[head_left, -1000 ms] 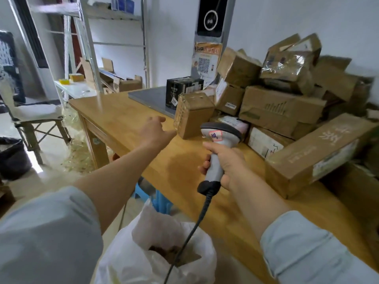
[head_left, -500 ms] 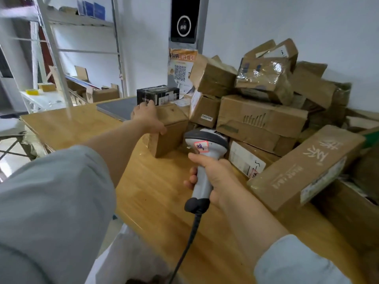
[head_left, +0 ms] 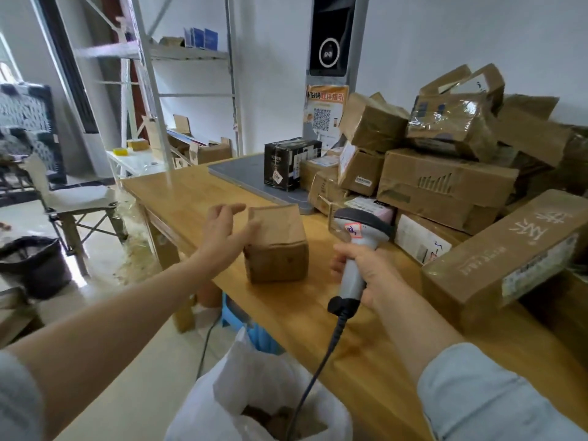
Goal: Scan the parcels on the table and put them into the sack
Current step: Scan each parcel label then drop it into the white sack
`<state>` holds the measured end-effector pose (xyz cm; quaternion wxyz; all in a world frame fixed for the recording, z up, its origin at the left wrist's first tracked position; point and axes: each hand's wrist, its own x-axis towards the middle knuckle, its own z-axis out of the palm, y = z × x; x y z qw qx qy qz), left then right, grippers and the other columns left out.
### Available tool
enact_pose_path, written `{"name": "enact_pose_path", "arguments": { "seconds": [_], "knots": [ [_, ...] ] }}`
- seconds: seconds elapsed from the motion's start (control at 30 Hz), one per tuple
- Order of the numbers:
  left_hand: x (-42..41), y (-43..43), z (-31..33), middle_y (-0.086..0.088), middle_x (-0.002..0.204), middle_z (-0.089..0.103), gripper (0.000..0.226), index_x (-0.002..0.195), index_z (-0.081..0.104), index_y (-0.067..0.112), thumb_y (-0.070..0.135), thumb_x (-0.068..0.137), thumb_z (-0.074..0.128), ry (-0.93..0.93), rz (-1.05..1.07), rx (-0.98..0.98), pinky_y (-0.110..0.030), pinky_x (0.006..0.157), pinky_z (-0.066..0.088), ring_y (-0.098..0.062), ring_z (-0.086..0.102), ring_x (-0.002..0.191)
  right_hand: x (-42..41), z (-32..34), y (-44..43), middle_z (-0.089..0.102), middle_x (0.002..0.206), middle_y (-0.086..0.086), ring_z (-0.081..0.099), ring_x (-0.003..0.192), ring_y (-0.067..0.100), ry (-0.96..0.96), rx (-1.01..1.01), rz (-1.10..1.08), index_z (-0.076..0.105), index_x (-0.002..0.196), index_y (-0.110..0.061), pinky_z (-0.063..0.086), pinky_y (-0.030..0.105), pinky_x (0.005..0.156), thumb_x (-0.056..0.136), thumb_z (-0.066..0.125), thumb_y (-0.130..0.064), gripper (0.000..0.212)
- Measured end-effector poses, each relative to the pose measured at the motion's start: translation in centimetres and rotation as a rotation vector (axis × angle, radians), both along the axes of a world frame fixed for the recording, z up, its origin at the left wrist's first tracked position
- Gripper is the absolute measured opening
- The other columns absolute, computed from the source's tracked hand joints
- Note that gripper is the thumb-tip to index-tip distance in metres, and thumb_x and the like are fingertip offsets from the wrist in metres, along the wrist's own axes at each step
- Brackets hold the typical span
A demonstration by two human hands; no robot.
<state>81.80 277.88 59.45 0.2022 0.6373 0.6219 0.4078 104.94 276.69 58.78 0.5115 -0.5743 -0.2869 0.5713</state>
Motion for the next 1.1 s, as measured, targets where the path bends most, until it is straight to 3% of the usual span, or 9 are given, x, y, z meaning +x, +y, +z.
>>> {"name": "enact_pose_path", "arguments": {
  "seconds": [0.1,0.2,0.27,0.33,0.47,0.63,0.7,0.9,1.1],
  "knots": [
    [0.4,0.0,1.0,-0.007,0.126,0.050,0.053,0.122,0.056,0.010,0.054,0.095,0.045,-0.233,0.154,-0.271,-0.045,0.107,0.038,-0.027,0.047,0.119,-1.6,0.0,-0.3,0.068,0.099,0.011,0.063,0.084,0.024,-0.039,0.026,-0.026,0.063,0.109,-0.010,0.051,0.037,0.070,0.070,0.082,-0.020,0.045],
    [1.3,-0.5,1.3,-0.006,0.090,0.053,0.030,0.080,0.052,0.011,0.036,0.097,0.053,-0.367,0.155,-0.404,-0.040,0.093,0.050,-0.022,0.051,0.093,-3.1,0.4,-0.7,0.067,0.097,0.011,0.061,0.080,0.024,-0.004,0.055,0.009,0.065,0.111,-0.009,0.049,0.035,0.067,0.073,0.081,-0.018,0.042],
    [1.6,-0.6,1.0,-0.010,0.095,0.060,0.018,0.086,0.056,0.012,0.028,0.096,0.057,-0.360,0.138,-0.404,-0.035,0.078,0.055,-0.020,0.056,0.086,-4.0,0.6,-1.1,0.067,0.096,0.014,0.062,0.080,0.027,0.020,0.051,0.050,0.065,0.110,-0.006,0.054,0.040,0.072,0.072,0.081,-0.018,0.043],
    [1.3,-1.0,1.0,-0.011,0.108,0.062,0.022,0.113,0.055,0.013,0.025,0.095,0.058,-0.329,0.139,-0.351,-0.029,0.063,0.054,-0.019,0.060,0.084,-4.5,0.8,-1.5,0.069,0.100,0.016,0.065,0.087,0.032,0.024,0.063,0.078,0.065,0.111,-0.006,0.055,0.047,0.084,0.069,0.083,-0.018,0.048],
    [0.1,-1.4,1.6,-0.004,0.092,0.058,0.030,0.120,0.057,0.012,0.032,0.097,0.054,-0.118,0.165,-0.287,-0.037,0.075,0.057,-0.018,0.058,0.079,-5.1,1.5,-2.1,0.071,0.100,0.016,0.067,0.094,0.033,0.036,0.123,0.113,0.064,0.108,-0.009,0.054,0.050,0.087,0.069,0.082,-0.014,0.043],
    [0.5,-2.4,3.5,-0.008,0.108,0.055,0.084,0.123,0.052,0.008,0.075,0.073,0.057,0.025,0.135,-0.496,-0.032,0.073,0.044,-0.024,0.054,0.097,-6.9,2.2,-2.9,0.073,0.102,0.011,0.069,0.097,0.028,0.041,0.186,0.222,0.066,0.107,-0.011,0.055,0.047,0.087,0.073,0.080,-0.014,0.038],
    [0.3,-2.6,3.7,-0.008,0.109,0.053,0.082,0.128,0.047,0.007,0.068,0.075,0.064,0.016,0.151,-0.501,-0.032,0.074,0.045,-0.024,0.053,0.097,-7.2,2.3,-3.2,0.074,0.100,0.009,0.071,0.093,0.025,0.078,0.206,0.206,0.066,0.106,-0.011,0.056,0.042,0.086,0.075,0.078,-0.010,0.033],
    [-2.7,-3.3,3.1,-0.010,0.107,0.065,0.065,0.121,0.050,0.010,0.039,0.071,0.080,-0.394,0.056,-0.525,-0.040,0.093,0.053,-0.023,0.063,0.099,-5.6,2.6,-5.1,0.073,0.082,0.009,0.069,0.074,0.020,0.108,0.141,0.176,0.067,0.098,-0.009,0.058,0.046,0.078,0.080,0.074,-0.017,0.021],
    [-4.9,-4.9,4.7,-0.013,0.113,0.064,0.057,0.118,0.057,0.014,0.040,0.071,0.077,-0.380,0.035,-0.497,-0.052,0.099,0.046,-0.030,0.059,0.108,-5.0,2.9,-7.3,0.063,0.060,0.006,0.056,0.049,0.016,0.026,0.117,0.244,0.063,0.084,-0.007,0.050,0.030,0.051,0.082,0.073,-0.020,0.016]
  ]
}}
